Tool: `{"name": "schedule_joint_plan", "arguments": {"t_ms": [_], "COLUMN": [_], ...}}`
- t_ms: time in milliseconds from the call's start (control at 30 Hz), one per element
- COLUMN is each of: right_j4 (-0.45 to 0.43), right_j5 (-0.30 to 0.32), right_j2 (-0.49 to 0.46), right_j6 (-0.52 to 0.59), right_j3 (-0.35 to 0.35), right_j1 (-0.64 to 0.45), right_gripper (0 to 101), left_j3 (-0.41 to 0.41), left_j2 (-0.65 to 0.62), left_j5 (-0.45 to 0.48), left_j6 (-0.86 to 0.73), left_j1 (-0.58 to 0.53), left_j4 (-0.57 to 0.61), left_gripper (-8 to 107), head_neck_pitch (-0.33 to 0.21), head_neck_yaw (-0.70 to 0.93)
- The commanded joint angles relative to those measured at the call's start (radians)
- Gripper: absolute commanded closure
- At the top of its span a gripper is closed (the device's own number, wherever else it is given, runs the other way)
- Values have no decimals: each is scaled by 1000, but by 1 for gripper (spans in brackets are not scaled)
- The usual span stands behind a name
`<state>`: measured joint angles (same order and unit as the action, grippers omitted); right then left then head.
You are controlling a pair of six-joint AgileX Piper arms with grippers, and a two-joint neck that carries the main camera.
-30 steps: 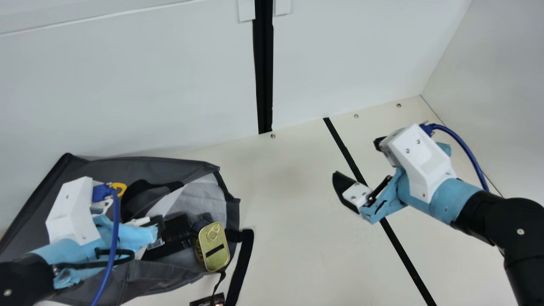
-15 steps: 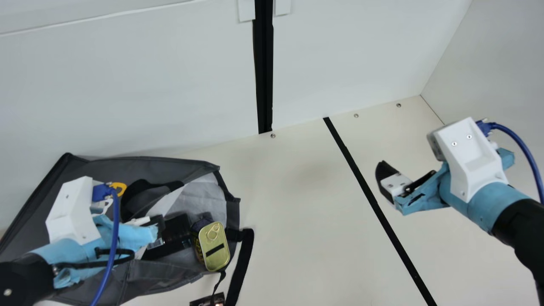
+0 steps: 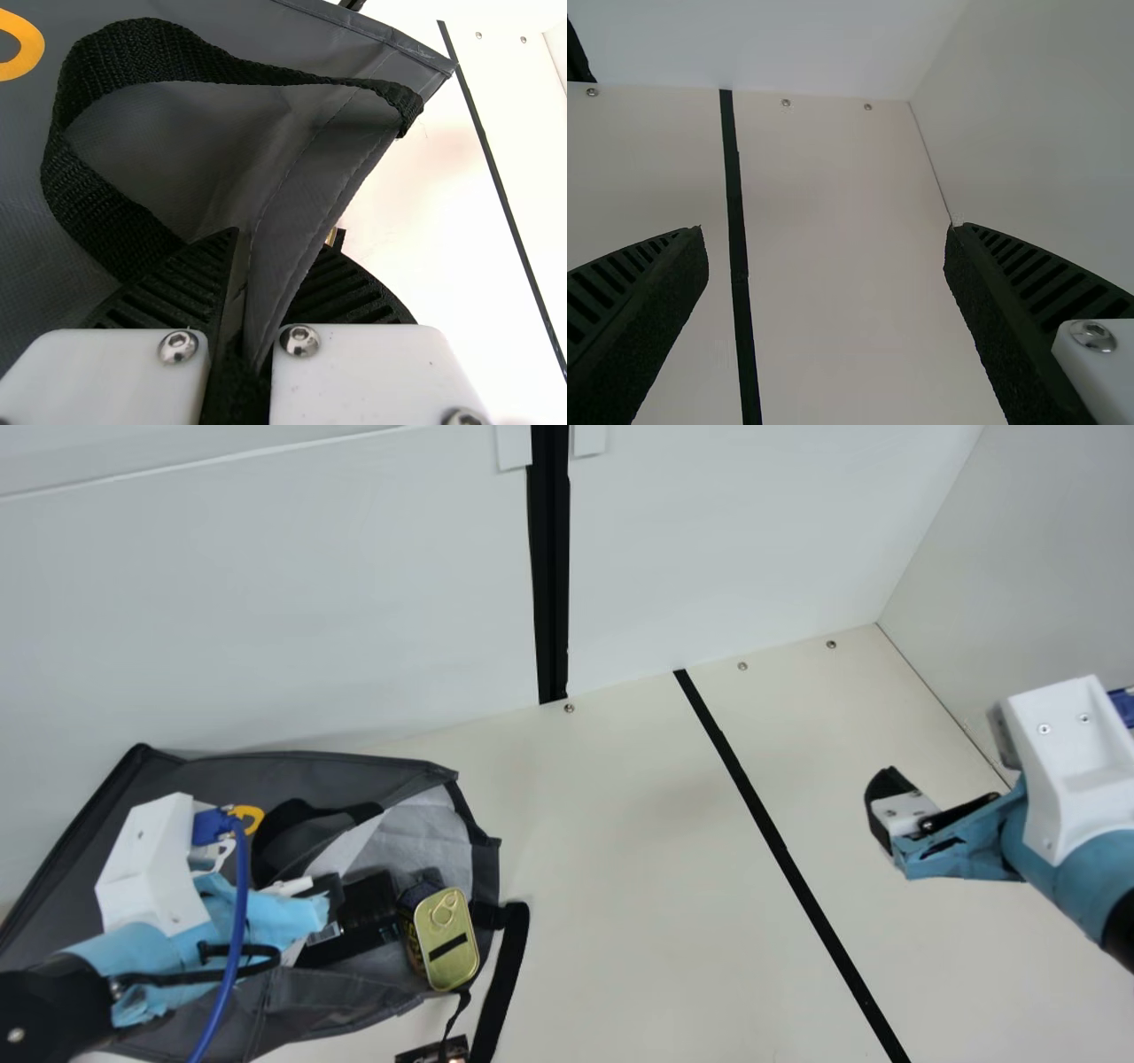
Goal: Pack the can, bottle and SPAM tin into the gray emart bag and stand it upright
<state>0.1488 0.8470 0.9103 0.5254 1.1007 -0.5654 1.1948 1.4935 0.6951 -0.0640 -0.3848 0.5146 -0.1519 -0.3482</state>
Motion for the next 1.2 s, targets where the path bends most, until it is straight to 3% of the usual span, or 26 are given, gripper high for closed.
{"name": "schedule_joint_plan", "arguments": {"t_ms": [0, 400, 900, 1167], "right_j4": [-54, -208, -321, -292], "right_j5": [28, 177, 363, 373], "right_j2": [-4, -15, 4, 13], "right_j6": [-65, -283, -454, -495], "right_j3": [17, 138, 295, 310], "right_j1": [4, 51, 130, 93], "right_gripper": [6, 6, 6, 6], "left_j3": [0, 0, 0, 0], "left_j2": [0, 0, 0, 0], "left_j5": [0, 0, 0, 0], "left_j6": [0, 0, 0, 0], "left_j1": [0, 0, 0, 0], "left_j4": [0, 0, 0, 0], "left_gripper": [107, 107, 107, 107], "head_neck_pitch": [-23, -23, -23, -23], "head_neck_yaw": [-1, -1, -1, -1]}}
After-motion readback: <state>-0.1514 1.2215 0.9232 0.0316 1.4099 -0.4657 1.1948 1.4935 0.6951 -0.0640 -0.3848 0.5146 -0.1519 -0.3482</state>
